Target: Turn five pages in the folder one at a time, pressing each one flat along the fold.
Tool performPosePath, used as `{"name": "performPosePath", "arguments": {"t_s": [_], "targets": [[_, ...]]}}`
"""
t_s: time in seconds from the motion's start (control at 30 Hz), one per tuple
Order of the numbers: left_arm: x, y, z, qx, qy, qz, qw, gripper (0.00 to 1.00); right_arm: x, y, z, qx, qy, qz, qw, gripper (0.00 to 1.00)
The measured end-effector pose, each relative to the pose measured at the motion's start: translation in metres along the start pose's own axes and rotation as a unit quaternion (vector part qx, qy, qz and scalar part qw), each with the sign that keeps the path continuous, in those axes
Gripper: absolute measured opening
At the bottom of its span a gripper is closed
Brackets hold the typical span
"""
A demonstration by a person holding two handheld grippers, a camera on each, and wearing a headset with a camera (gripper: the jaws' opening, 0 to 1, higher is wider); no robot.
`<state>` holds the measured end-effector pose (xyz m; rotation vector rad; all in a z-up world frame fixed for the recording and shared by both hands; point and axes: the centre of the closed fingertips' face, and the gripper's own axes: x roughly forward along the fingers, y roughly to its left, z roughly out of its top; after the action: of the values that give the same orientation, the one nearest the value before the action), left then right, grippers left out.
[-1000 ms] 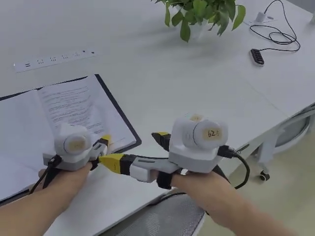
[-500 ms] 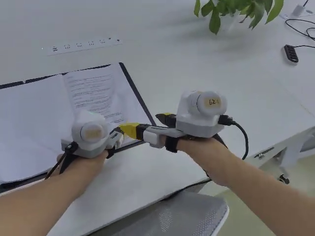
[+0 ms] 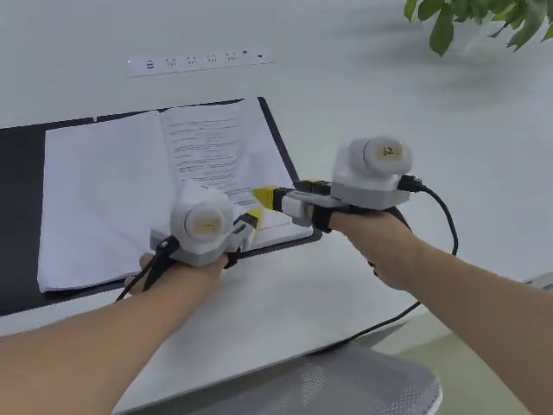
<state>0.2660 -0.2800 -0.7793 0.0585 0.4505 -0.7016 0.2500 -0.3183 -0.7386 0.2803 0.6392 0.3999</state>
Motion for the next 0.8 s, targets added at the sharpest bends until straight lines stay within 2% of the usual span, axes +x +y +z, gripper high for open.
{"name": "performPosePath", "arguments": {"t_s": [0.3,0.47,0.67,0.8], "targets": [[0.001,0.001,0.000,-0.002,-0.001,0.002,1.0000,0.35,0.015,-0.004,0.002,-0.002,0.011,0.000,0.9999,0.37],[0.001,0.001,0.000,-0.001,-0.002,0.003,1.0000,0.35,0.020,-0.008,0.002,-0.001,0.017,-0.001,0.9999,0.36],[0.001,0.001,0.001,-0.001,-0.003,0.005,1.0000,0.35,0.025,-0.015,0.003,0.002,0.019,-0.004,0.9998,0.25],[0.001,0.001,0.001,0.000,-0.003,0.005,1.0000,0.35,0.029,-0.020,0.002,0.008,0.024,-0.006,0.9997,0.23]]}}
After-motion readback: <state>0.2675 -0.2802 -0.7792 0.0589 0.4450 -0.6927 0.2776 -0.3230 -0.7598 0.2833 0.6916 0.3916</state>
